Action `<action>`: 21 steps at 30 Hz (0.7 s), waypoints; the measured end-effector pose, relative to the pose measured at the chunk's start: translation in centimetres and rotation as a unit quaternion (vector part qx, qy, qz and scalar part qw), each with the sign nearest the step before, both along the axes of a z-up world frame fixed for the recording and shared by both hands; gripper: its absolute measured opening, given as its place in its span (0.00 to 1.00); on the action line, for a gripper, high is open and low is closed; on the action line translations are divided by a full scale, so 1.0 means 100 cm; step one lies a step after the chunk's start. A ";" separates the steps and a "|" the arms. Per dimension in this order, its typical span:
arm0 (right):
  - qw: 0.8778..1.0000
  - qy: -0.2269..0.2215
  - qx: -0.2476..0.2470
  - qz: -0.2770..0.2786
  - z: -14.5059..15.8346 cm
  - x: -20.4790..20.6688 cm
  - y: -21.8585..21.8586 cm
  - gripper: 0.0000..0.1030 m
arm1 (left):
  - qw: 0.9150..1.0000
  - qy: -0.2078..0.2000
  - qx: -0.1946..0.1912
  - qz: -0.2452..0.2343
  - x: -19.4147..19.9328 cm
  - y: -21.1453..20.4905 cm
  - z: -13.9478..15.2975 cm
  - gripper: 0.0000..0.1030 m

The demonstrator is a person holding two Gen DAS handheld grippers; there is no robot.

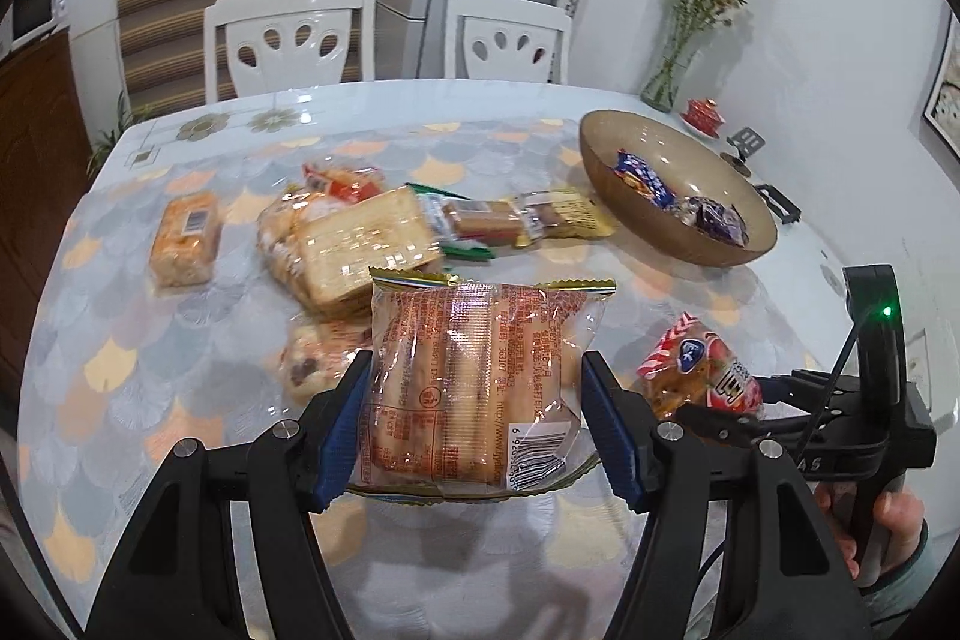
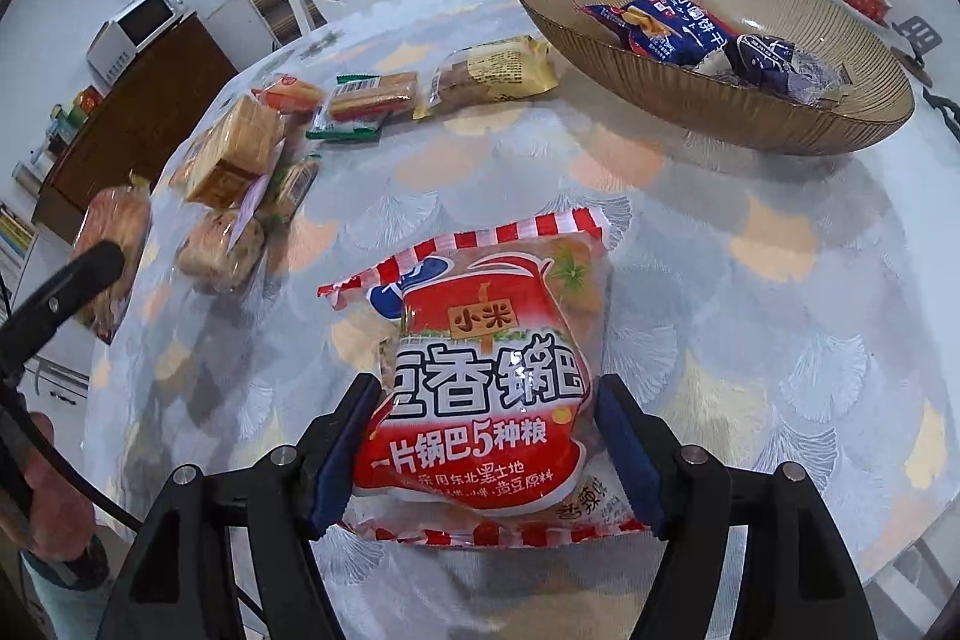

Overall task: Organize snacks
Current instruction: 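Carry both packs over the amber bowl and open both tools to release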

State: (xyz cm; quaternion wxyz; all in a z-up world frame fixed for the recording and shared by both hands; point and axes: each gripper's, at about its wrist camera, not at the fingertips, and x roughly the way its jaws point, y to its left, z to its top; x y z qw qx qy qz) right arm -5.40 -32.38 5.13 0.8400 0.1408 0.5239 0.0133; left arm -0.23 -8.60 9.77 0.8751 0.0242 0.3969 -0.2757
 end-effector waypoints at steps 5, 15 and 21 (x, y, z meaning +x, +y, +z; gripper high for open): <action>1.000 -0.013 -0.004 0.010 0.007 -0.005 0.003 0.60 | 0.999 -0.031 0.016 -0.010 -0.004 -0.021 0.012 0.62; 0.997 -0.054 0.051 -0.033 0.048 -0.010 -0.041 0.60 | 0.994 -0.089 0.018 -0.061 0.006 -0.070 0.047 0.62; 0.989 -0.103 0.035 -0.100 0.088 0.002 -0.099 0.60 | 0.991 -0.105 0.012 -0.078 0.037 -0.114 0.061 0.62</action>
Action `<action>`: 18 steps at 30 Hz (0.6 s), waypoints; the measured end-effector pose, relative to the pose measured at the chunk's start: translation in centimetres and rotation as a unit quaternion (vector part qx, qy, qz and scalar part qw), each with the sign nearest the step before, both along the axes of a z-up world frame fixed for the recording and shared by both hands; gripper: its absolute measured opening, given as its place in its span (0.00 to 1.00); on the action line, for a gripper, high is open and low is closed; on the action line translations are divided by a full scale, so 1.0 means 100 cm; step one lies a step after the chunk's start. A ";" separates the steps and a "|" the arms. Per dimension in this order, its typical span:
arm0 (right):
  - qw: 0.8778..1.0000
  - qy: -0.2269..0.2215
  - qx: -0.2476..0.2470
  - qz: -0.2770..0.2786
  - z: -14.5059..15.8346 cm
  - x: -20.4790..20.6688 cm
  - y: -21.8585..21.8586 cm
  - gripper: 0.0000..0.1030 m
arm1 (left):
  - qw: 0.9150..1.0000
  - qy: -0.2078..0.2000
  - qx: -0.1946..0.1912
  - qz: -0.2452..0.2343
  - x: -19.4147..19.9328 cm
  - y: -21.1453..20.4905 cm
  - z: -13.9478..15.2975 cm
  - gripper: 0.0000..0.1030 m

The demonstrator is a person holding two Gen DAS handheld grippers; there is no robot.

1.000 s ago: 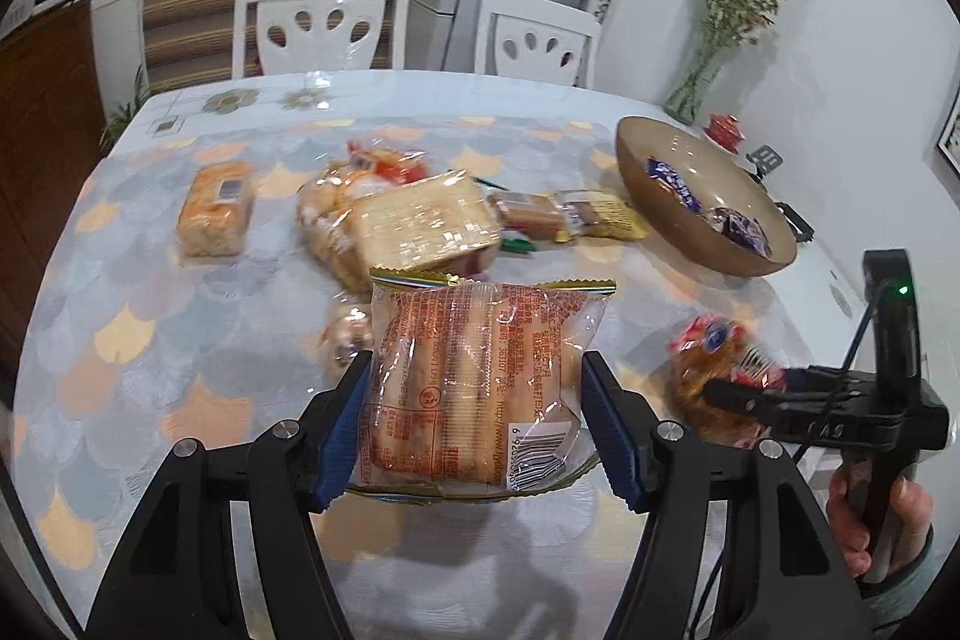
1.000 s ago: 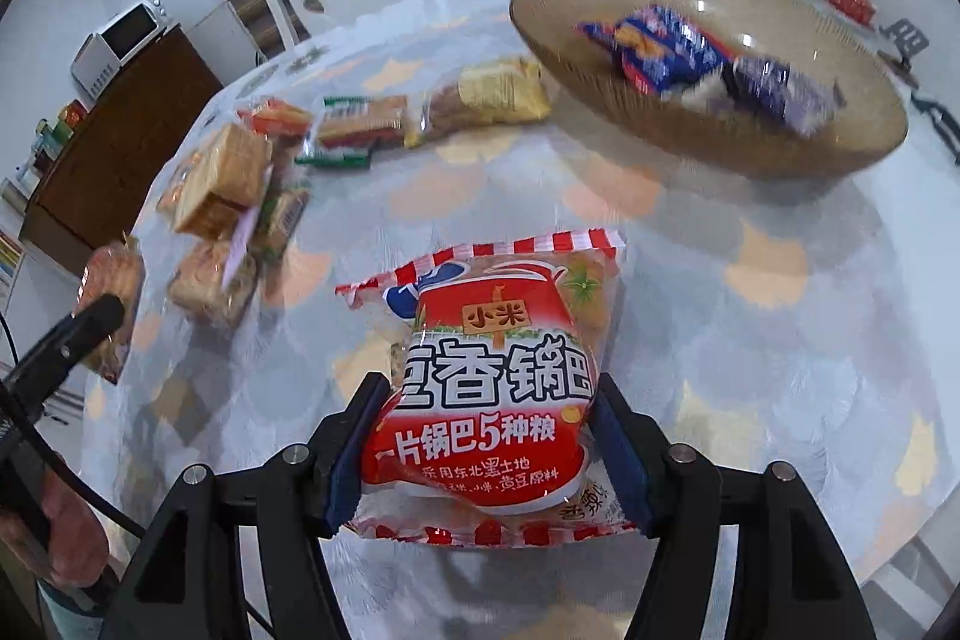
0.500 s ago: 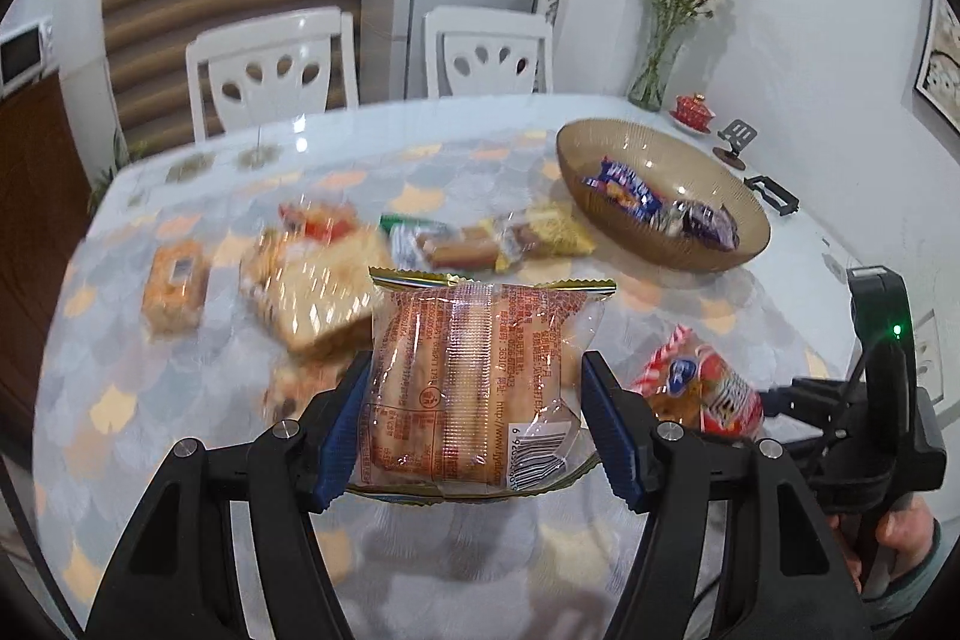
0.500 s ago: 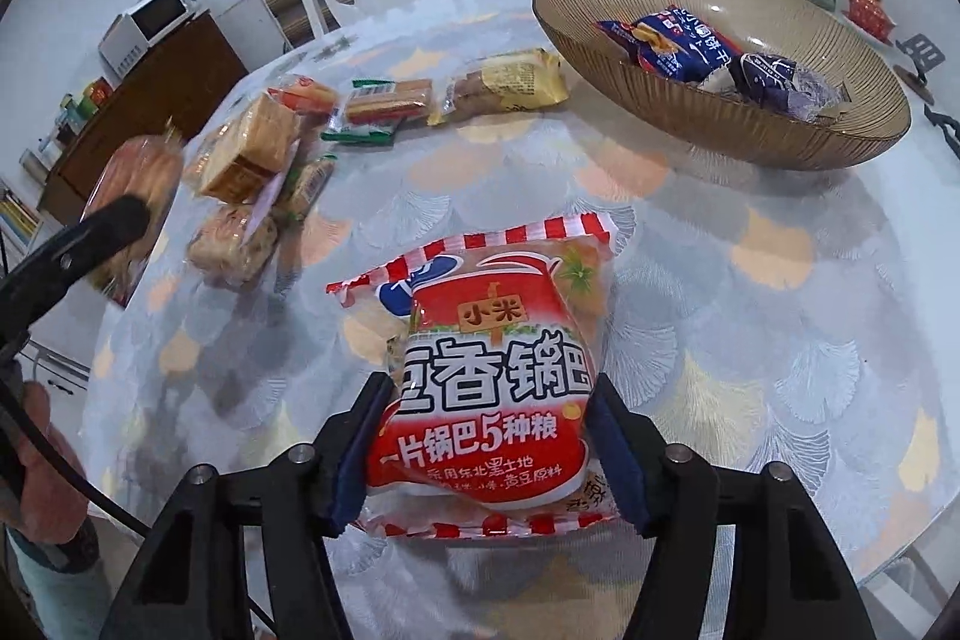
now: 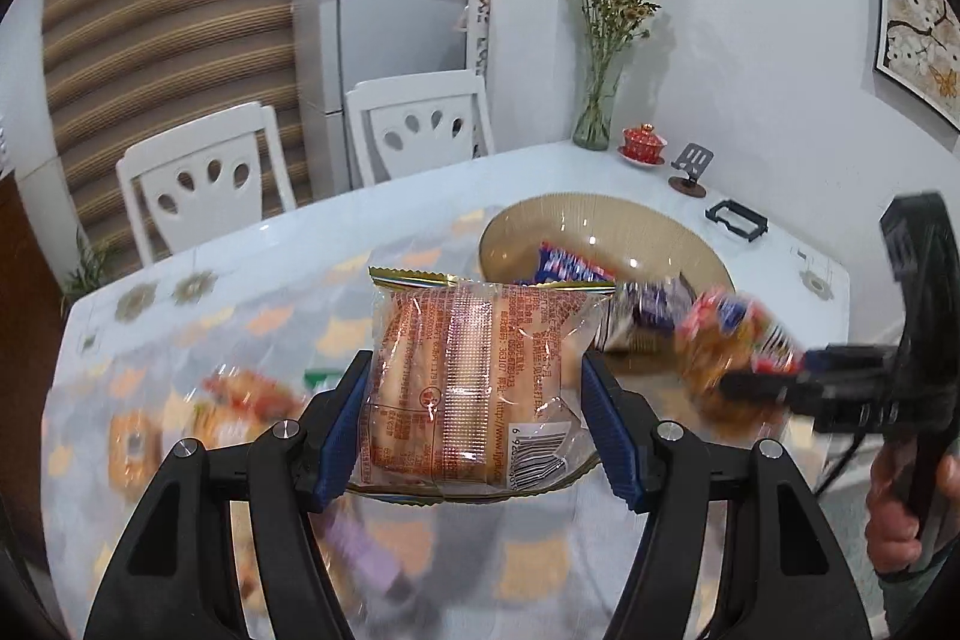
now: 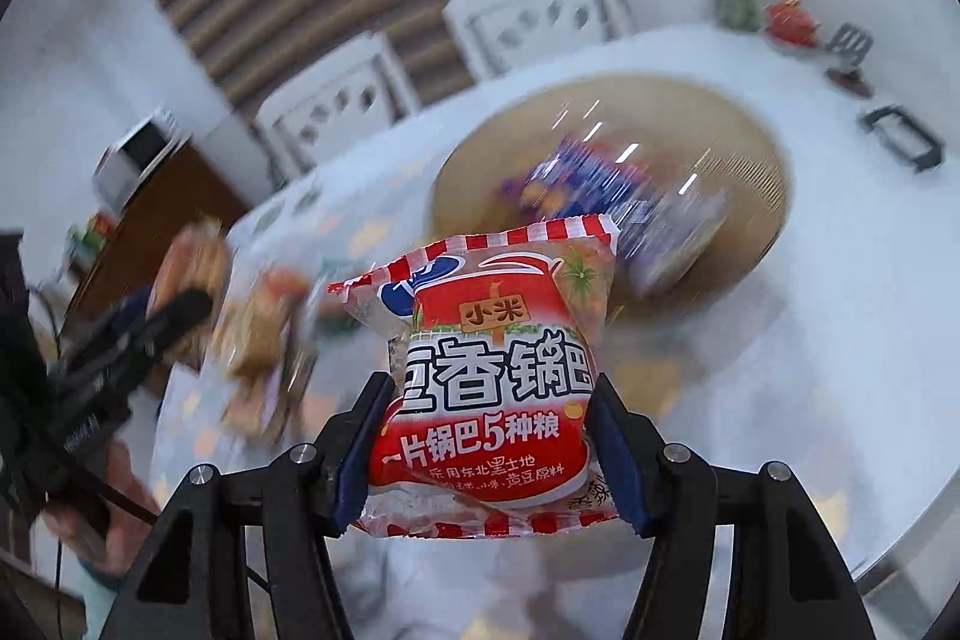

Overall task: Organize snacks
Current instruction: 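Carry both packs over the amber bowl and open both tools to release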

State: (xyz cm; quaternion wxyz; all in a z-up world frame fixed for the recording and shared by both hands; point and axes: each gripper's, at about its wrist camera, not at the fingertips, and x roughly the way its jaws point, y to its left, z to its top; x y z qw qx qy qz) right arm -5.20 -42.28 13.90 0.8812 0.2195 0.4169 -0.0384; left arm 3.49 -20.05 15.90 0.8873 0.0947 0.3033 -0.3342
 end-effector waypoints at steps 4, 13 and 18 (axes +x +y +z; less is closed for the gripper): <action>0.998 -0.008 -0.006 -0.063 0.014 0.019 -0.043 0.60 | 1.000 0.014 0.001 0.017 0.028 -0.036 0.000 0.62; 0.990 -0.009 -0.032 -0.137 0.030 0.060 -0.091 0.60 | 0.998 0.060 -0.002 -0.008 0.061 -0.102 -0.017 0.62; 0.989 -0.012 -0.068 -0.130 0.036 0.087 -0.094 0.63 | 0.998 0.054 -0.016 -0.013 0.068 -0.118 -0.014 0.64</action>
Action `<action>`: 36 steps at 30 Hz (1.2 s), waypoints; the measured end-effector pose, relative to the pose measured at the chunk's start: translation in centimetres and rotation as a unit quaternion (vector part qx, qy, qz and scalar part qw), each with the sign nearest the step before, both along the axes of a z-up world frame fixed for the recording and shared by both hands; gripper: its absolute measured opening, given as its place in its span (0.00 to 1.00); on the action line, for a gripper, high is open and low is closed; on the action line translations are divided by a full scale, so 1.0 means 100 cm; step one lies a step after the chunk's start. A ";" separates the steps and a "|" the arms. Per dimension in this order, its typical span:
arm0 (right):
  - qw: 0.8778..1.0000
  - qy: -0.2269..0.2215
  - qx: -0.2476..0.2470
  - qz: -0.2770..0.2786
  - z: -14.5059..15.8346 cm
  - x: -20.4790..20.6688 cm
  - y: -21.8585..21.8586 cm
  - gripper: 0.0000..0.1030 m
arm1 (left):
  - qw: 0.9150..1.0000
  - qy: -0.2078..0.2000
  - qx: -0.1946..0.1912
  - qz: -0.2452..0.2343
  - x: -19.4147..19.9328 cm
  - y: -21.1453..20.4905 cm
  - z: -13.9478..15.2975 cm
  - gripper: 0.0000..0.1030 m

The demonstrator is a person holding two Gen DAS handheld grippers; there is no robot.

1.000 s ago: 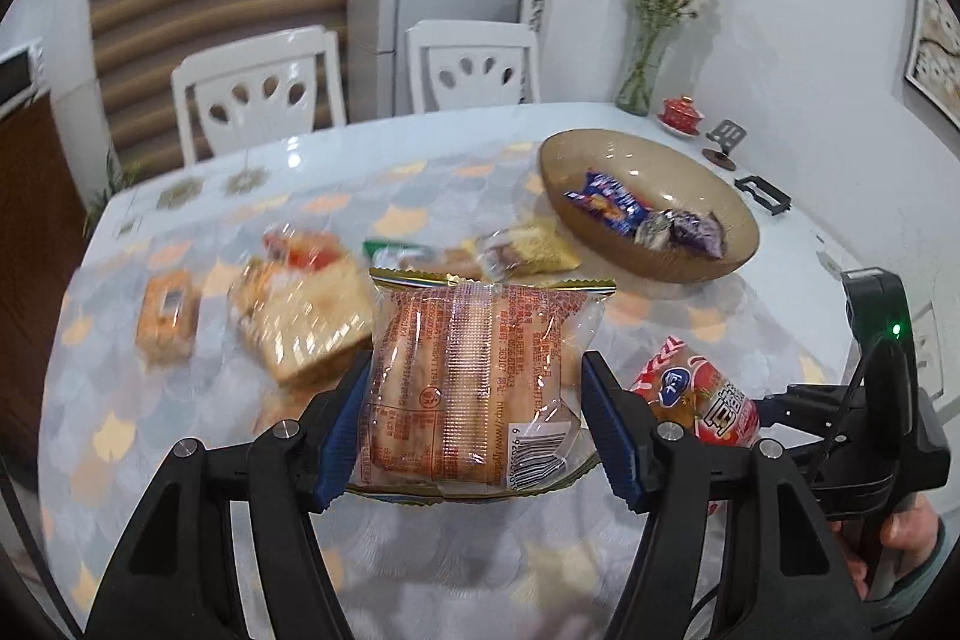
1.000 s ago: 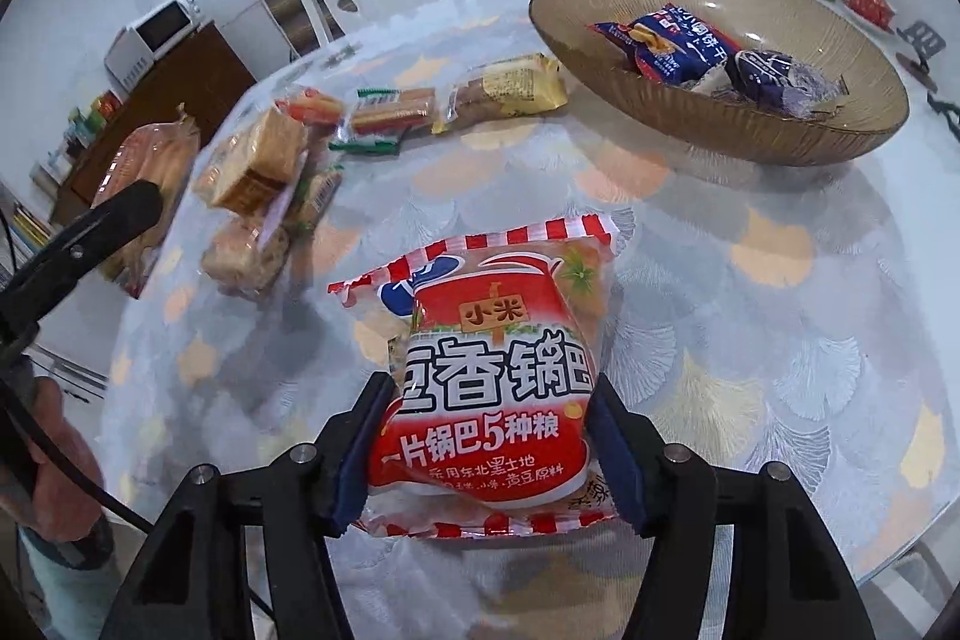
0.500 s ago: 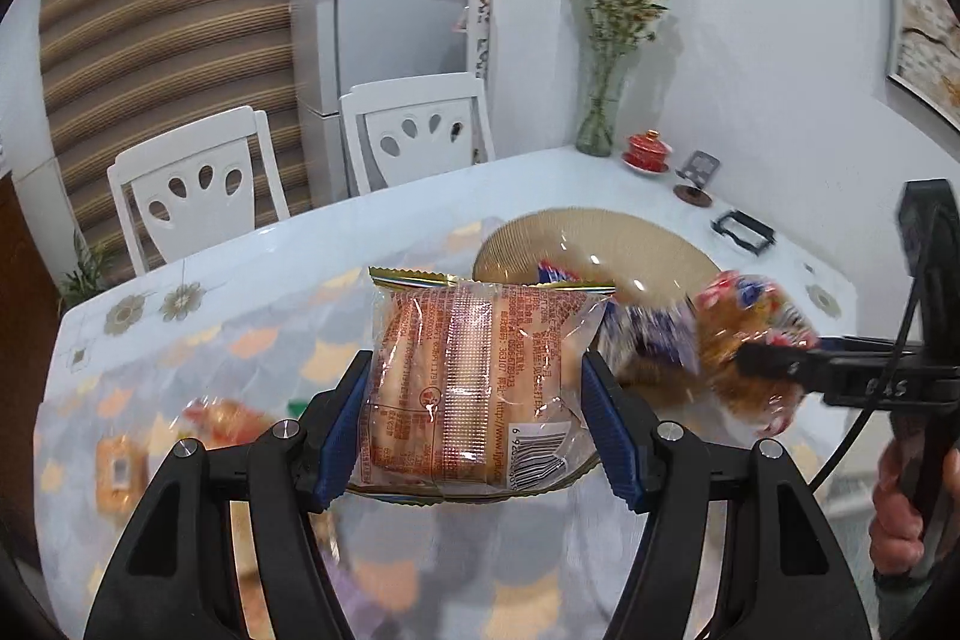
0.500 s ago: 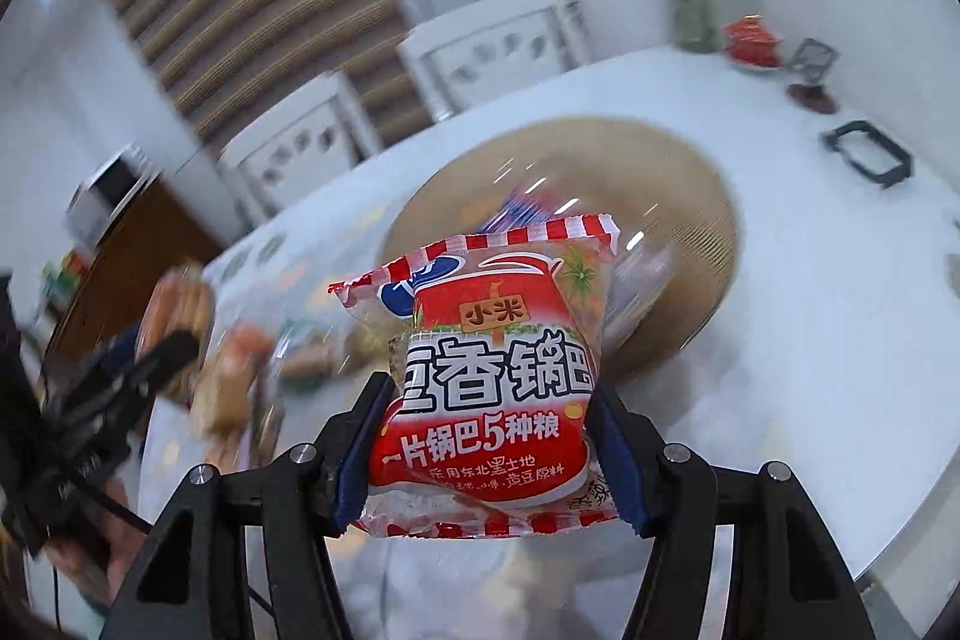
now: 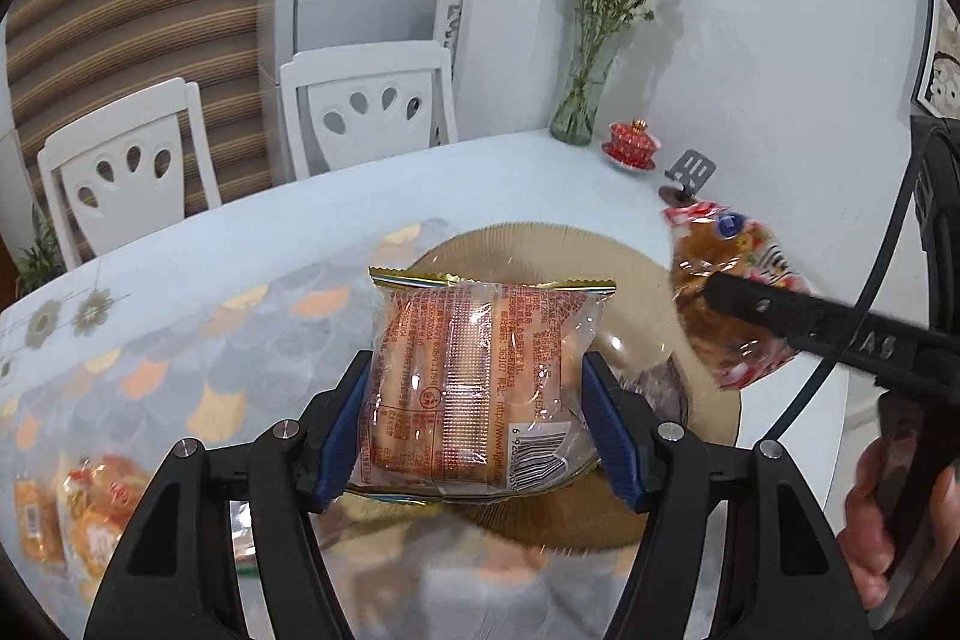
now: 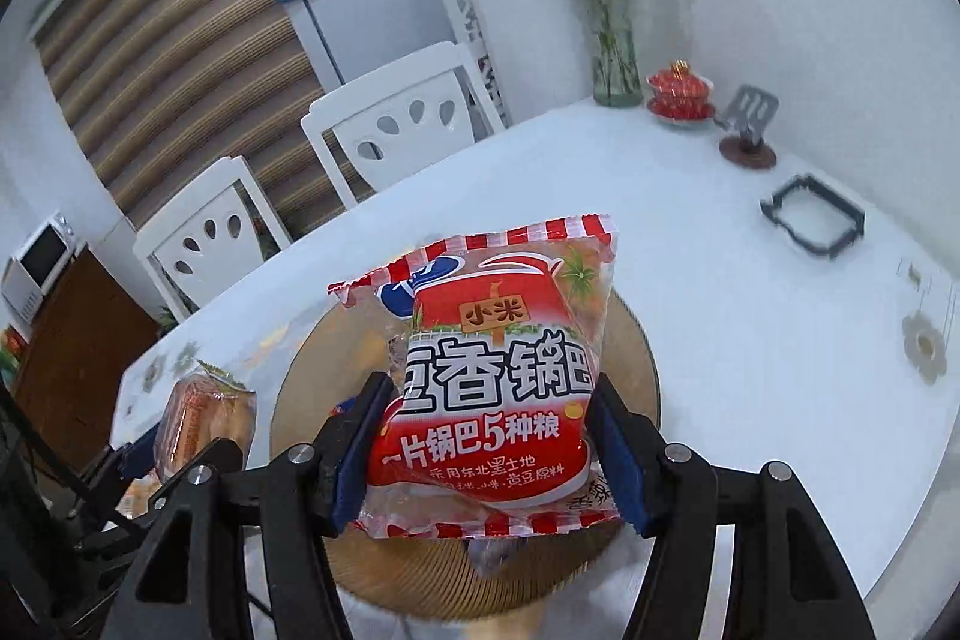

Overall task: Organize snacks
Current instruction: 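Carry both packs over the amber bowl and open both tools to release, then withdraw both tools from the bowl back over the table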

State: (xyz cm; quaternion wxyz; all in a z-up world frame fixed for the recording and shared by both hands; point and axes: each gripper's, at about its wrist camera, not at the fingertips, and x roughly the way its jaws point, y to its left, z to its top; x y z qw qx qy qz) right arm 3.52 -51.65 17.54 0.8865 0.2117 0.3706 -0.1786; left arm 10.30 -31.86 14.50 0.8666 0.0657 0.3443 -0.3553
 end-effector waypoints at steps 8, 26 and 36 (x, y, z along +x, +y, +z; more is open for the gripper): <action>0.999 0.019 -0.031 0.007 -0.010 0.007 -0.007 0.77 | 1.000 0.008 -0.019 0.003 0.009 -0.002 0.002 0.82; 0.995 -0.003 -0.032 0.097 0.019 -0.051 0.088 0.77 | 0.998 -0.048 -0.007 0.040 -0.073 0.106 0.043 0.82; 0.982 0.006 -0.027 0.189 0.003 -0.055 0.177 0.77 | 0.991 -0.027 0.021 0.127 -0.099 0.230 0.018 0.82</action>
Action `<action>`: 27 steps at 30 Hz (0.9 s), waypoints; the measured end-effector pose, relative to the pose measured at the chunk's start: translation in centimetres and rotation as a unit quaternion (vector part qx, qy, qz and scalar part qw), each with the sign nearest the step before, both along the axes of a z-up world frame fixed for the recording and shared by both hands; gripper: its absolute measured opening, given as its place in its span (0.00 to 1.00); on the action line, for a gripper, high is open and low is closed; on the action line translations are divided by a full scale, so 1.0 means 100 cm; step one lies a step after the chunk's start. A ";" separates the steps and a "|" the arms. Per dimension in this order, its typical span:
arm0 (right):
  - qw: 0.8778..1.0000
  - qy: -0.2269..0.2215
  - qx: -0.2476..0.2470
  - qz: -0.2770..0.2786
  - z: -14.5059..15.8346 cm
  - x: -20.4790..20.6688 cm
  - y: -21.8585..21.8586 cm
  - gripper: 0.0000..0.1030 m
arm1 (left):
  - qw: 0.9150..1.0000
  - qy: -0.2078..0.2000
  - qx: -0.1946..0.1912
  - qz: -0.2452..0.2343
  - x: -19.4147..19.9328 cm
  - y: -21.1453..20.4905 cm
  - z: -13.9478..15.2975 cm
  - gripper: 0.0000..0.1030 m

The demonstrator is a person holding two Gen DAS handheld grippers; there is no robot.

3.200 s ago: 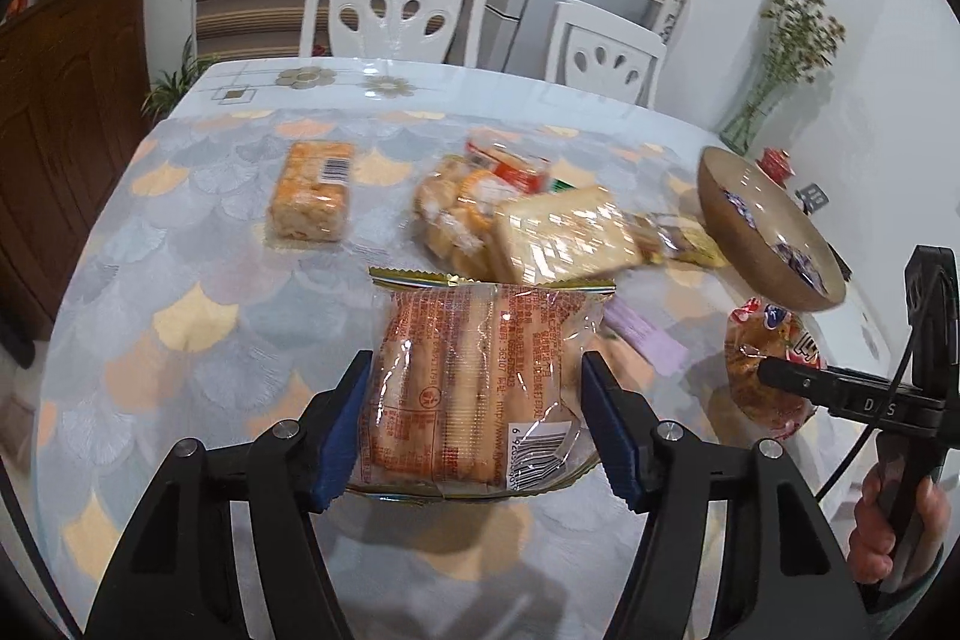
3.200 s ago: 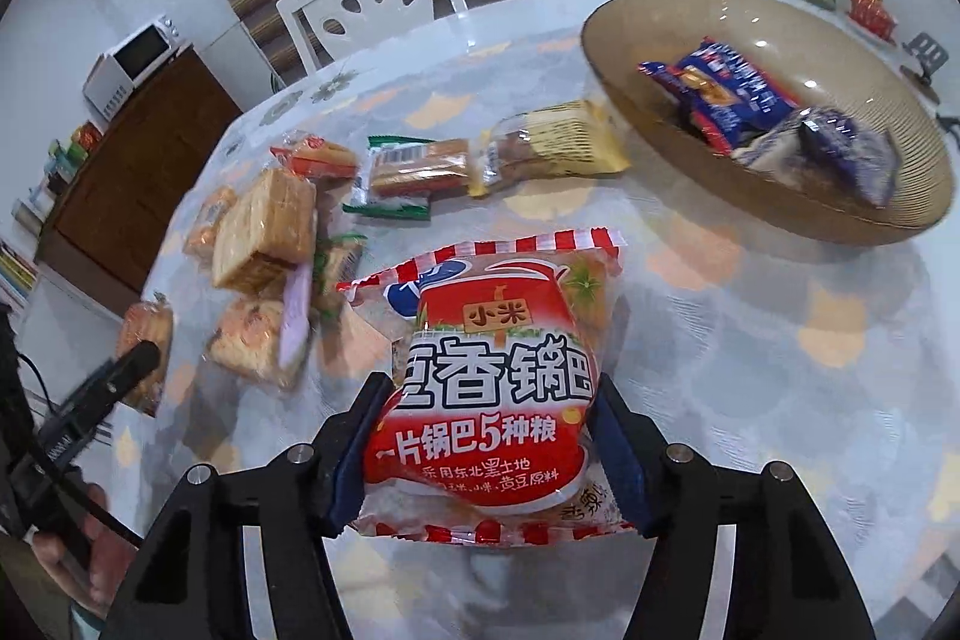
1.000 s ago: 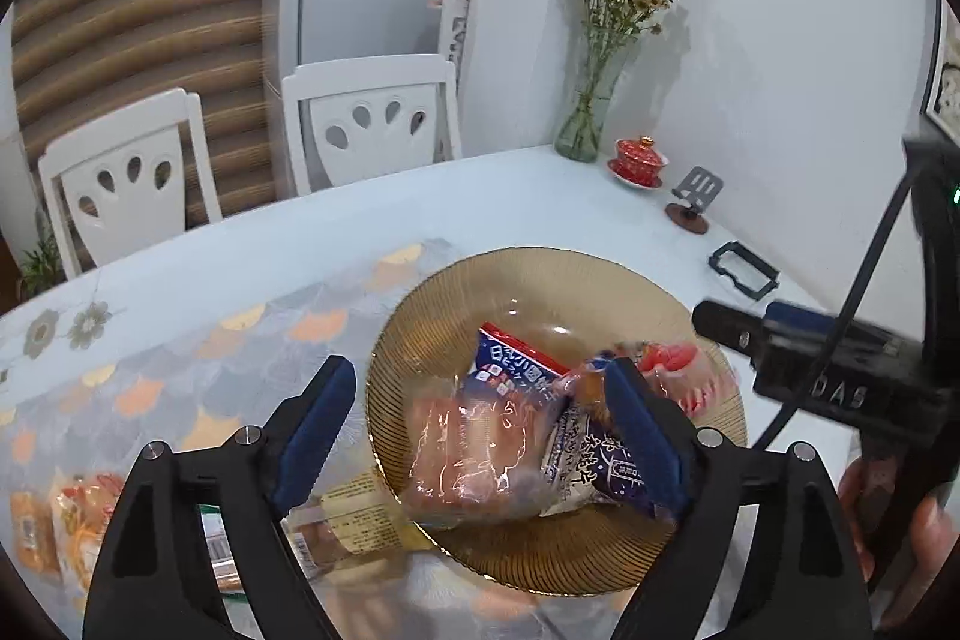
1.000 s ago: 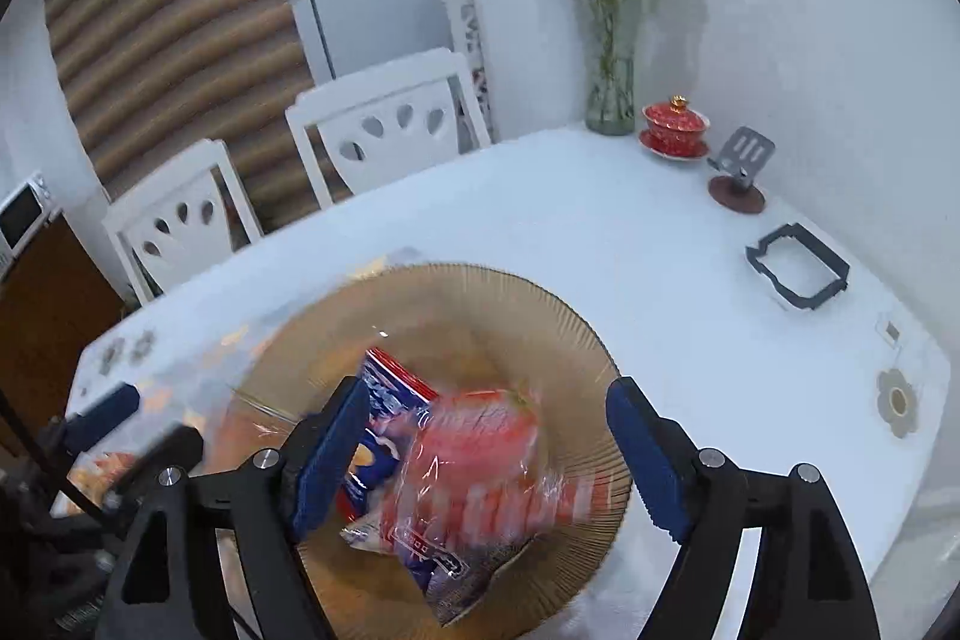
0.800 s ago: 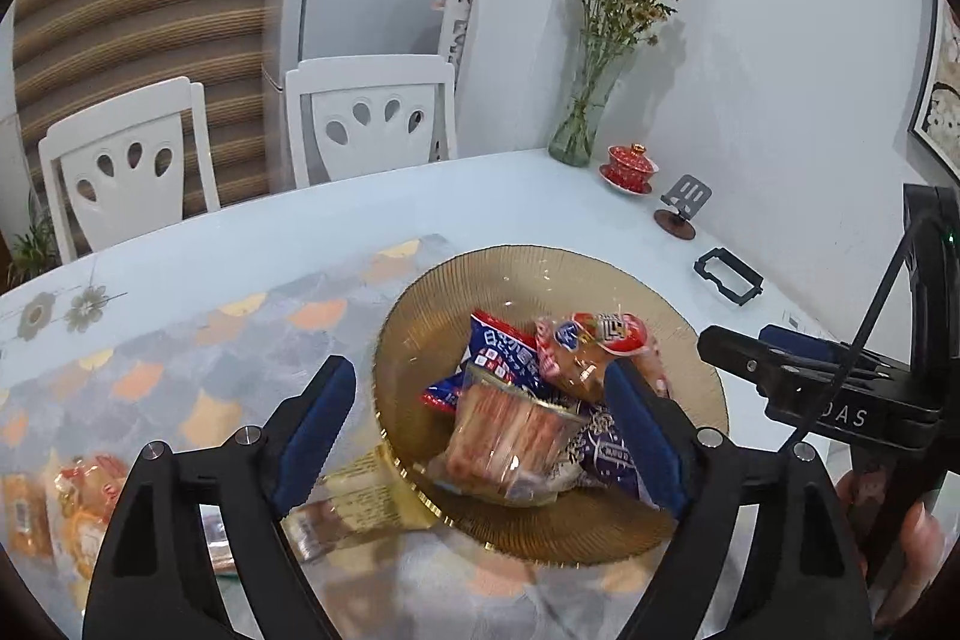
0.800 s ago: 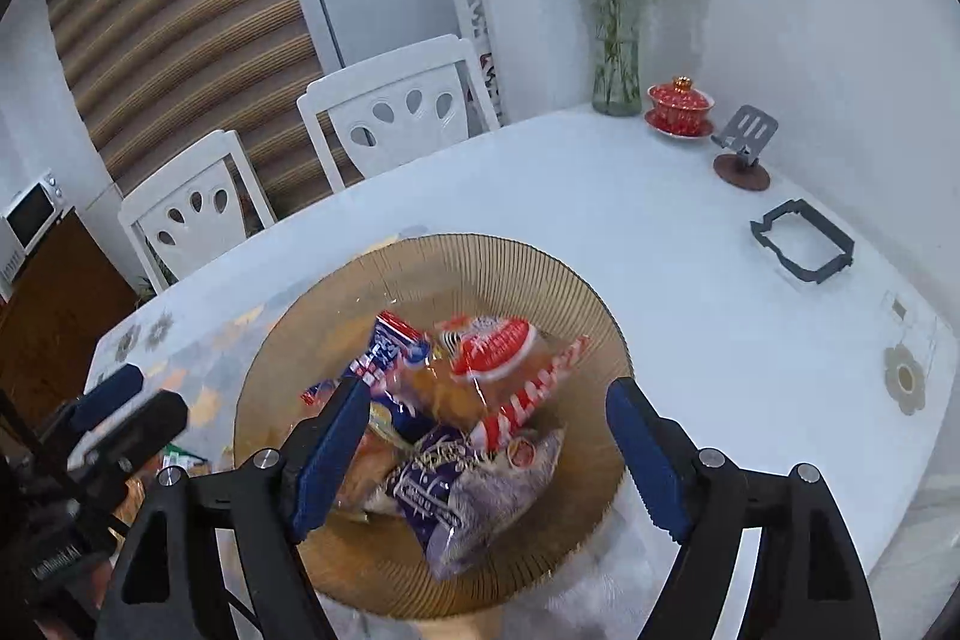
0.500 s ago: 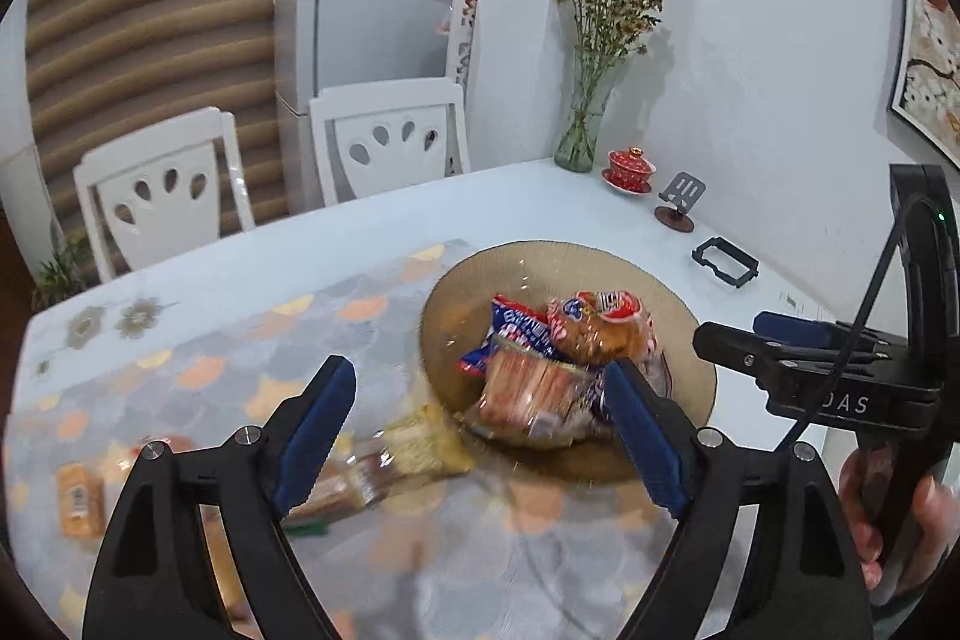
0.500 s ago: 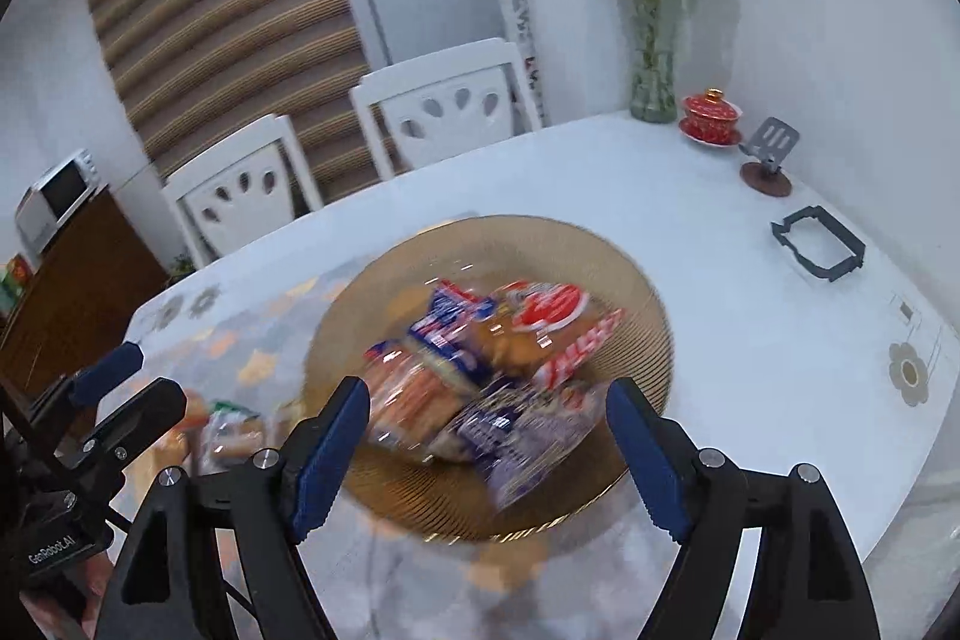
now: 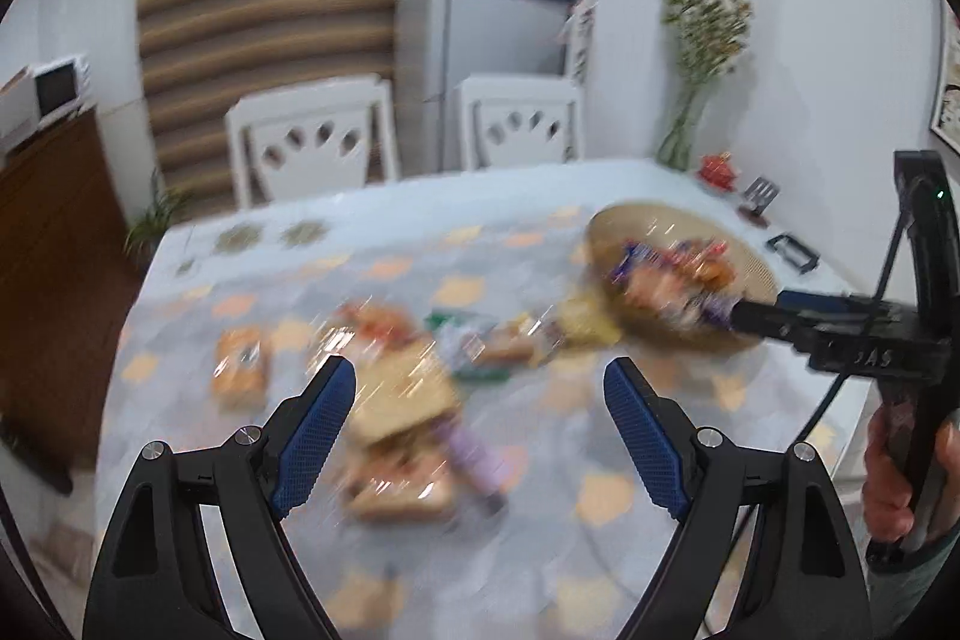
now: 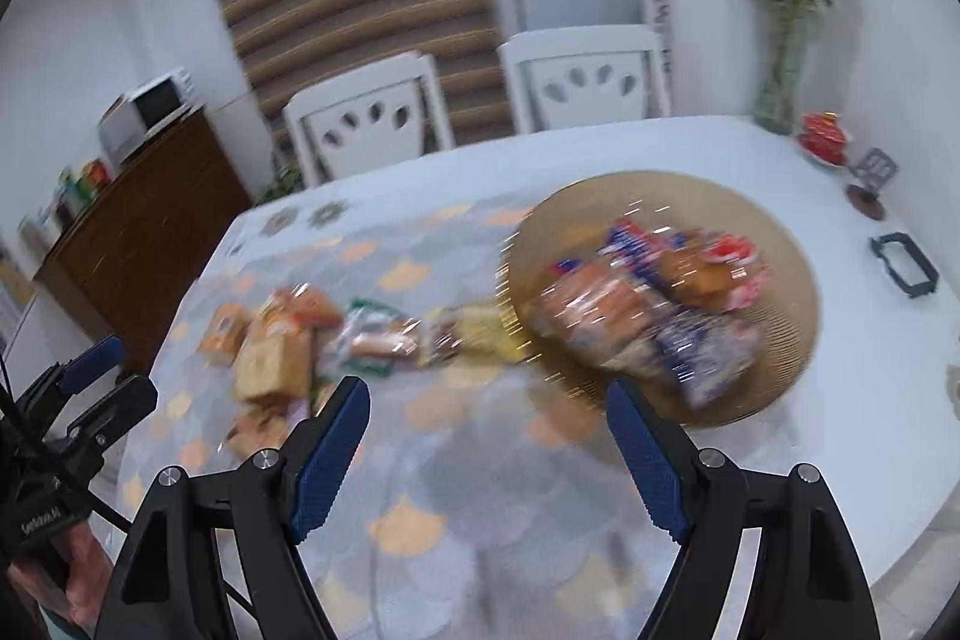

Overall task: Organize snacks
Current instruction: 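Withdraw both tools from the bowl back over the table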

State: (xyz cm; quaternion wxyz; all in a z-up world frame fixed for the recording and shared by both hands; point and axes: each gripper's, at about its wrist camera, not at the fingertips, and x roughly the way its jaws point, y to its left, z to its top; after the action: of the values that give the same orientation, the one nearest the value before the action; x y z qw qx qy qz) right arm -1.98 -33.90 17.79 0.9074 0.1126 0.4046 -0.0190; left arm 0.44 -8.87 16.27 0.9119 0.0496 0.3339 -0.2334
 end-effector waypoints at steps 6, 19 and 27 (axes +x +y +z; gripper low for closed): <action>0.999 0.017 -0.016 0.044 -0.040 0.012 0.044 0.77 | 0.997 0.036 0.030 0.058 0.003 0.052 -0.060 0.82; 0.997 0.053 -0.030 0.054 -0.123 0.038 0.072 0.77 | 0.981 0.127 0.043 0.142 0.038 0.098 -0.154 0.82; 0.995 0.081 -0.029 0.043 -0.149 0.055 0.062 0.77 | 0.975 0.131 0.096 0.152 0.057 0.090 -0.163 1.00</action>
State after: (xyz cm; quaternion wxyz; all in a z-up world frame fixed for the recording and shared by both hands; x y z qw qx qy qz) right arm 3.55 -27.67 2.86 0.8746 0.0670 0.4803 -0.0005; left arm 6.15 0.12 -0.05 0.8762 0.0546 0.4747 -0.0630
